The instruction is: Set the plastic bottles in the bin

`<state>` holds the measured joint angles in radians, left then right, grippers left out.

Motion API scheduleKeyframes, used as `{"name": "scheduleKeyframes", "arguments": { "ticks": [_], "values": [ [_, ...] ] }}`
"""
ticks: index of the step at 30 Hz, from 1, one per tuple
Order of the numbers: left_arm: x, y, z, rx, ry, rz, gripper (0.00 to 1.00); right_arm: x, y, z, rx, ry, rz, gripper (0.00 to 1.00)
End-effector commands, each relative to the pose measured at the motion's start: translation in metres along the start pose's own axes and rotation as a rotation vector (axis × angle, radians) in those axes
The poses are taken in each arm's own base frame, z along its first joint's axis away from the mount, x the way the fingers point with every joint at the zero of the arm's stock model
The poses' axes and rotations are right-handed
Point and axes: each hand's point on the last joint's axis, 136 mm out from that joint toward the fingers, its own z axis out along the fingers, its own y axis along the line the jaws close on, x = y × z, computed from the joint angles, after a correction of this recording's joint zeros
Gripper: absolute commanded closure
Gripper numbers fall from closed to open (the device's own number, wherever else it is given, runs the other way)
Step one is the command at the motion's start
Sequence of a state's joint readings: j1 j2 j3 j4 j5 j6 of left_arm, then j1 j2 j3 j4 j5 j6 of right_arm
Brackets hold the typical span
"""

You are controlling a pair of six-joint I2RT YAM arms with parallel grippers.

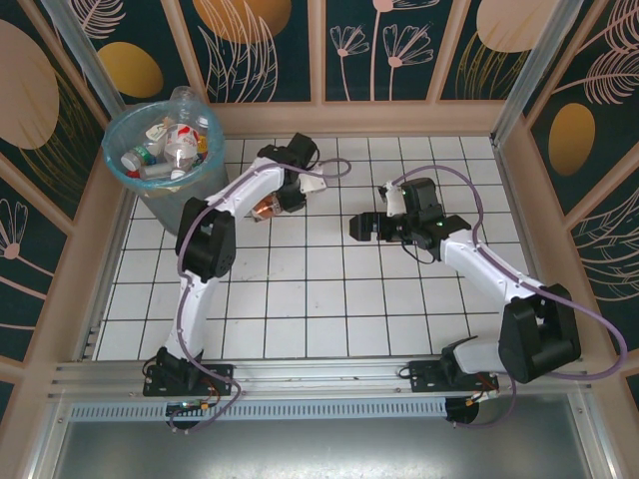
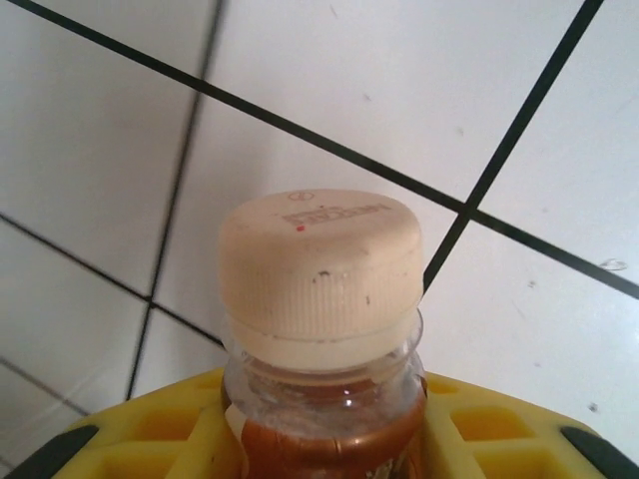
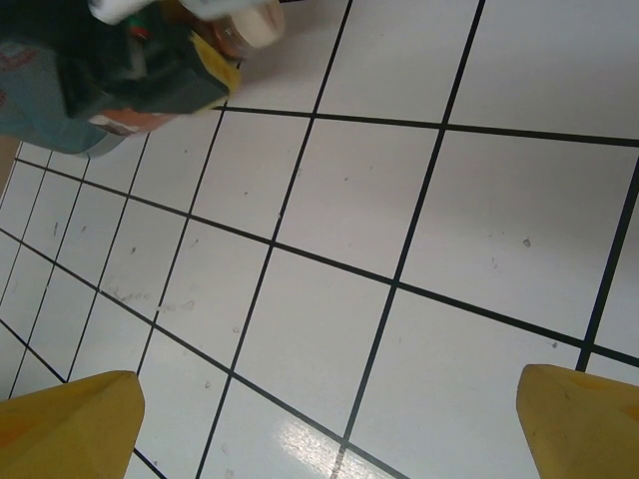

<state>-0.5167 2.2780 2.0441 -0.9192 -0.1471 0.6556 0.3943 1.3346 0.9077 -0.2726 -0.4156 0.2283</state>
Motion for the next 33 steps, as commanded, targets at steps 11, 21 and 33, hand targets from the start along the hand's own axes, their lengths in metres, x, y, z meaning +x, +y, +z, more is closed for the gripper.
{"name": "scheduleKeyframes", "arguments": {
  "ticks": [11, 21, 33],
  "values": [
    [-0.087, 0.038, -0.252, -0.059, -0.717, -0.363, 0.79, -0.046, 0.042, -0.047, -0.015, -0.177, -0.075, 0.07],
    [-0.061, 0.062, -0.379, -0.179, -1.020, -0.520, 0.92, -0.047, 0.072, -0.039, -0.055, -0.199, -0.126, 0.08],
    [0.071, 0.166, -0.433, -0.614, -0.998, -0.900, 1.00, -0.048, 0.118, -0.019, -0.165, -0.176, -0.178, 0.08]
  ]
}}
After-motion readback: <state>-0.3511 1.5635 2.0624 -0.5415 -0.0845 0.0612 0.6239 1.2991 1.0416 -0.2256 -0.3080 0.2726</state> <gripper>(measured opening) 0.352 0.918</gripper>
